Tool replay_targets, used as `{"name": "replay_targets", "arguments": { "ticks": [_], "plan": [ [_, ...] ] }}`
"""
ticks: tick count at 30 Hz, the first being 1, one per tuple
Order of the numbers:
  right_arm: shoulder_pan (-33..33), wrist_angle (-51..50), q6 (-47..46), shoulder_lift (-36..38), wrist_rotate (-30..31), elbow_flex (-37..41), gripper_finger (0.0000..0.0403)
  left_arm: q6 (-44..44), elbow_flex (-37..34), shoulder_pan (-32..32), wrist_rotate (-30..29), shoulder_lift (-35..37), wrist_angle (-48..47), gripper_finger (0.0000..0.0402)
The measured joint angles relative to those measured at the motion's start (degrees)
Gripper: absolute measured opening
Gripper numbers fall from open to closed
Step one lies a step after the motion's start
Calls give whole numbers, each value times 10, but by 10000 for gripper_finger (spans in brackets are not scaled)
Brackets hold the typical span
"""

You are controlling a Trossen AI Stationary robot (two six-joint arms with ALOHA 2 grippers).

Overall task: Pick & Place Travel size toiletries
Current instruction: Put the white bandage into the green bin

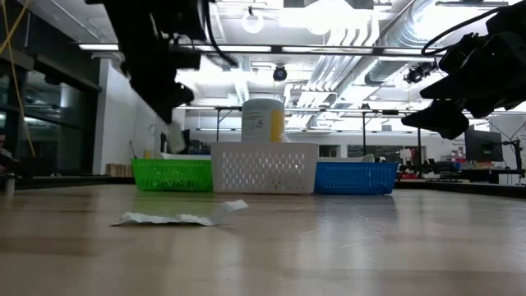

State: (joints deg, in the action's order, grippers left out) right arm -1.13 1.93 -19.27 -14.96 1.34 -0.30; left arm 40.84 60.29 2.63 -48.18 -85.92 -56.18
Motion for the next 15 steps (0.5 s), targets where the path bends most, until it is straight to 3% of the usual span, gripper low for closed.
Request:
{"name": "replay_targets", "arguments": {
  "ticks": [6, 11, 15],
  "plan": [
    [0, 0, 0, 0, 0, 0, 346, -20, -1, -57, 102, -20, 15, 0],
    [0, 0, 0, 0, 0, 0, 346, -40, 0, -81, 99, -38, 35, 4],
    [0, 0, 0, 0, 0, 0, 346, -66, 0, -76, 88, -41, 66, 41]
  ]
}}
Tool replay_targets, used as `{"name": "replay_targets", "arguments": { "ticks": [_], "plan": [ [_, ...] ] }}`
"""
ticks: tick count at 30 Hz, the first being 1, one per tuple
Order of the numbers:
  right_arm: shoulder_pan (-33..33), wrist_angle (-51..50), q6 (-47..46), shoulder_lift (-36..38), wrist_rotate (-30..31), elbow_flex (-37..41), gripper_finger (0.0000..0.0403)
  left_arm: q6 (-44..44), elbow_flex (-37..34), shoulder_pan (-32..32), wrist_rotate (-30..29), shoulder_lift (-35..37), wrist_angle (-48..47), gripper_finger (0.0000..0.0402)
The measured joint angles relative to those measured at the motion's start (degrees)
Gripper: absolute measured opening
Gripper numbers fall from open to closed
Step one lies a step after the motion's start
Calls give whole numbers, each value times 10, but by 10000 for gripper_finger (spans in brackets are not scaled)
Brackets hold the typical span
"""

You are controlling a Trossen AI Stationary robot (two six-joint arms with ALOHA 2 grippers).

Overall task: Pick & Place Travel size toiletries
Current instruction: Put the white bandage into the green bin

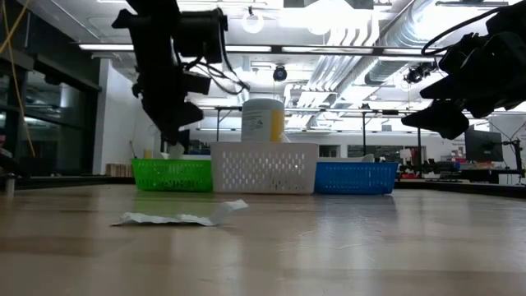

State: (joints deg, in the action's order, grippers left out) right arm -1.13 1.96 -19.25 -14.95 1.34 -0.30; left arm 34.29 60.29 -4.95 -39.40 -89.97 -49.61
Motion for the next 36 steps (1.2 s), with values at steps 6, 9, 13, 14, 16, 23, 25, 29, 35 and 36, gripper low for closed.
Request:
{"name": "replay_targets", "arguments": {
  "ticks": [6, 9, 13, 14, 16, 23, 25, 29, 35, 36],
  "plan": [
    [0, 0, 0, 0, 0, 0, 346, -2, 0, 13, -23, 0, -6, 122],
    [0, 0, 0, 0, 0, 0, 346, 21, 0, 23, -57, 2, -9, 150],
    [0, 0, 0, 0, 0, 0, 346, 22, 0, 53, -100, 8, -10, 162],
    [0, 0, 0, 0, 0, 0, 346, 17, 0, 65, -109, 12, -10, 163],
    [0, 0, 0, 0, 0, 0, 346, -5, 1, 97, -124, 18, -11, 163],
    [0, 0, 0, 0, 0, 0, 346, -127, 0, 245, -66, 21, -9, 164],
    [0, 0, 0, 0, 0, 0, 346, -185, 0, 281, -33, 17, 6, 164],
    [0, 0, 0, 0, 0, 0, 346, -337, 0, 332, 35, 0, 76, 164],
    [0, 0, 0, 0, 0, 0, 346, -539, 0, 351, 206, -39, 211, 164],
    [0, 0, 0, 0, 0, 0, 346, -572, 0, 350, 231, -47, 232, 164]
  ]
}}
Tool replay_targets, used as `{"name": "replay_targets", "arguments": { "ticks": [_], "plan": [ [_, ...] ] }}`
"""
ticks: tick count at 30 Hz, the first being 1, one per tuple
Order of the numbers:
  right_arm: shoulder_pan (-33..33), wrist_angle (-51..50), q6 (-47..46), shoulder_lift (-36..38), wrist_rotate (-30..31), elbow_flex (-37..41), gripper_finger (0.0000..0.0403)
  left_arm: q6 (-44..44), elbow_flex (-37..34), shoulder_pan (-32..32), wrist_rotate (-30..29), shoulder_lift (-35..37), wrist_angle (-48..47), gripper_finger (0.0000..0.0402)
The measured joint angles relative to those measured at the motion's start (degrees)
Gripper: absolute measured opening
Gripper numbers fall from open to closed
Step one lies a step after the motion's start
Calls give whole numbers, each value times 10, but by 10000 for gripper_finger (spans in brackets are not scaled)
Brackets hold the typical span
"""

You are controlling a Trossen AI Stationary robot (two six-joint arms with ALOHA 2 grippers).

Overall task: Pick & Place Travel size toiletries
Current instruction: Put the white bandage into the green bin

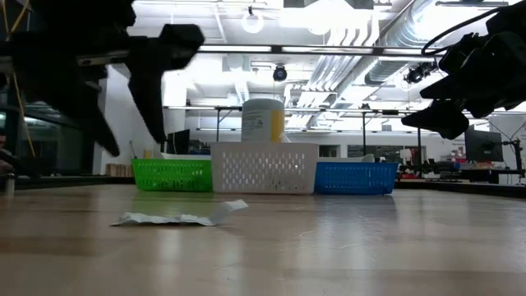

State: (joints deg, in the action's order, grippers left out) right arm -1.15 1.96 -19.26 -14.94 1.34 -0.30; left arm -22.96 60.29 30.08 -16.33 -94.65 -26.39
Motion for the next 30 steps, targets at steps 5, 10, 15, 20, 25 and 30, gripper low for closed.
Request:
{"name": "replay_targets", "arguments": {
  "ticks": [5, 10, 15, 20, 25, 30],
  "plan": [
    [0, 0, 0, 0, 0, 0, 346, -156, 0, -5, 37, -22, 99, 164],
    [0, 0, 0, 0, 0, 0, 346, -216, 14, -33, 60, -45, 145, 164],
    [0, 0, 0, 0, 0, 0, 346, -233, 32, -57, 81, -51, 144, 182],
    [0, 0, 0, 0, 0, 0, 346, -255, 33, -67, 128, -59, 147, 225],
    [0, 0, 0, 0, 0, 0, 346, -243, 32, -74, 141, -74, 172, 234],
    [0, 0, 0, 0, 0, 0, 346, -145, 33, -97, 175, -97, 200, 234]
  ]
}}
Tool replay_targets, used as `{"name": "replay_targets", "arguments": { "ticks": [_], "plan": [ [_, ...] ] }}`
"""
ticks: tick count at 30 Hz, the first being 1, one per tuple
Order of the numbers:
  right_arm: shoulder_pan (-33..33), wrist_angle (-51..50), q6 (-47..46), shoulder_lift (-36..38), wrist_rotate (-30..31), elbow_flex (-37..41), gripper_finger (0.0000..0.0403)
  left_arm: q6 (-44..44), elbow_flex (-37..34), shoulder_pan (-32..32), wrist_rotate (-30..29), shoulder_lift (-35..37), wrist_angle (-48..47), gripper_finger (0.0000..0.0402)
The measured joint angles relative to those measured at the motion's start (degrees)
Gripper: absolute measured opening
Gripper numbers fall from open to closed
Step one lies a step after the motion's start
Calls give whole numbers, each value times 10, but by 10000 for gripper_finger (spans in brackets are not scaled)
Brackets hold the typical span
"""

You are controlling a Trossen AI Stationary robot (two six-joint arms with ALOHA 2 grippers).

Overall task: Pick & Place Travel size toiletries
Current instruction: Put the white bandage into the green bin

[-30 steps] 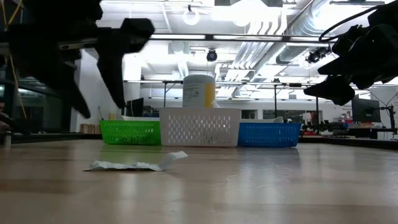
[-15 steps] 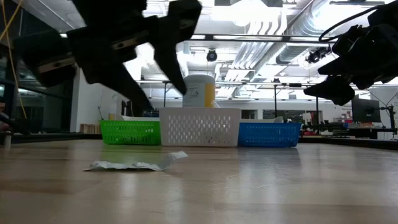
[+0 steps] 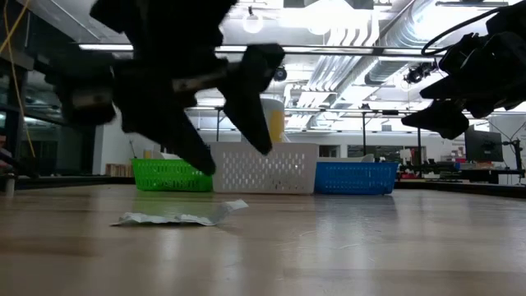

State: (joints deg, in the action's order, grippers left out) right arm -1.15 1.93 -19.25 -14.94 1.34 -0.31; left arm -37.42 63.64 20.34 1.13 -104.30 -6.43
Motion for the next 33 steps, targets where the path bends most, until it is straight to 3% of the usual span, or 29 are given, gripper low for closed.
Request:
{"name": "replay_targets", "arguments": {
  "ticks": [3, 7, 17, 25, 33],
  "plan": [
    [0, 1, 0, 0, 1, 0, 346, -53, -1, -2, 1, -6, -2, 234],
    [0, 1, 0, 0, 1, 0, 346, -57, 1, -7, 22, -6, 2, 234],
    [0, 0, 0, 0, 0, 0, 346, 134, 2, -32, 52, -35, -4, 234],
    [0, 0, 0, 0, 0, 0, 346, 215, 3, -40, 152, -44, 0, 234],
    [0, 0, 0, 0, 0, 0, 346, 258, 3, -42, 115, -52, 7, 234]
  ]
}}
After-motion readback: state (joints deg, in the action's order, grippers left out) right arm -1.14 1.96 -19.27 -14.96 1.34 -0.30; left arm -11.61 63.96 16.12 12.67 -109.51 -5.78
